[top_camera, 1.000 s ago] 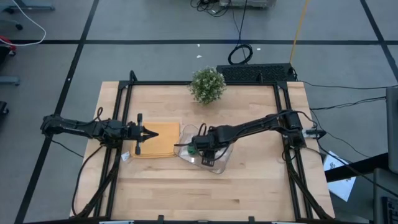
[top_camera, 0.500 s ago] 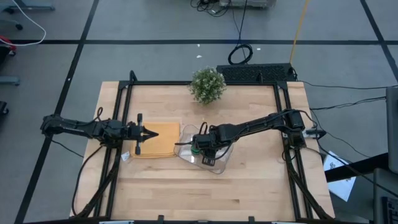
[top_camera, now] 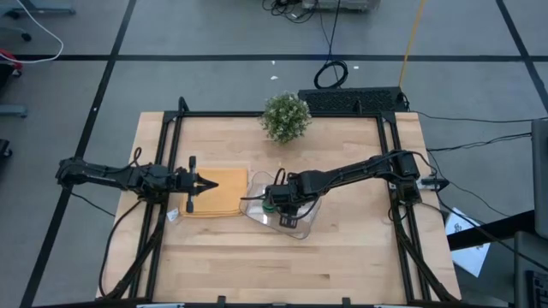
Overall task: Pick and placing Produce into tupperware
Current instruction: Put the bread into the transparent bin
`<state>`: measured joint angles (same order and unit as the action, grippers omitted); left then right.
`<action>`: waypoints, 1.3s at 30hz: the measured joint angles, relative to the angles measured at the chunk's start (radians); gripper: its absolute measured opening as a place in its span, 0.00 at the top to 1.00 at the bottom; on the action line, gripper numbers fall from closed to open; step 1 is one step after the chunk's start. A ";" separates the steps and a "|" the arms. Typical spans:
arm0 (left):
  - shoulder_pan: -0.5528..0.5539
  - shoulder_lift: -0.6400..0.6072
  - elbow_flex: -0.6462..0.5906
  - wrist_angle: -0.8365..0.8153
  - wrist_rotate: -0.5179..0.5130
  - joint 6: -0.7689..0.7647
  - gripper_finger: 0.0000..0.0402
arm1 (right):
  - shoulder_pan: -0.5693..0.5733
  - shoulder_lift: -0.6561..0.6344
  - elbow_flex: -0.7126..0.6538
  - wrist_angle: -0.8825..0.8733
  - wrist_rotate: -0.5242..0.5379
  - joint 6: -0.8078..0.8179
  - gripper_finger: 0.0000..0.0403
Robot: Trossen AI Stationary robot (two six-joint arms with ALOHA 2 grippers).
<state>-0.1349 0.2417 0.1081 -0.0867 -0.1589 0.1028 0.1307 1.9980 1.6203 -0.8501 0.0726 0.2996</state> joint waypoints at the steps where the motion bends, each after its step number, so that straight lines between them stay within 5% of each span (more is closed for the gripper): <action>1: 0.000 0.000 0.000 0.000 0.000 0.000 0.99 | 0.000 0.000 0.000 0.000 -0.010 -0.009 0.81; 7: 0.000 0.000 0.000 0.000 0.000 -0.001 0.99 | -0.010 0.001 0.012 -0.001 -0.123 -0.060 0.99; 26: 0.000 0.000 0.000 -0.003 0.000 -0.004 0.99 | -0.023 -0.225 0.022 0.000 -0.119 -0.119 1.00; 39: 0.000 0.000 0.000 -0.010 0.000 -0.007 0.99 | -0.026 -0.241 0.022 -0.063 -0.100 -0.127 1.00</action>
<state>-0.1351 0.2419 0.1081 -0.0968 -0.1593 0.0956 0.1045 1.7574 1.6421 -0.9127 -0.0277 0.1731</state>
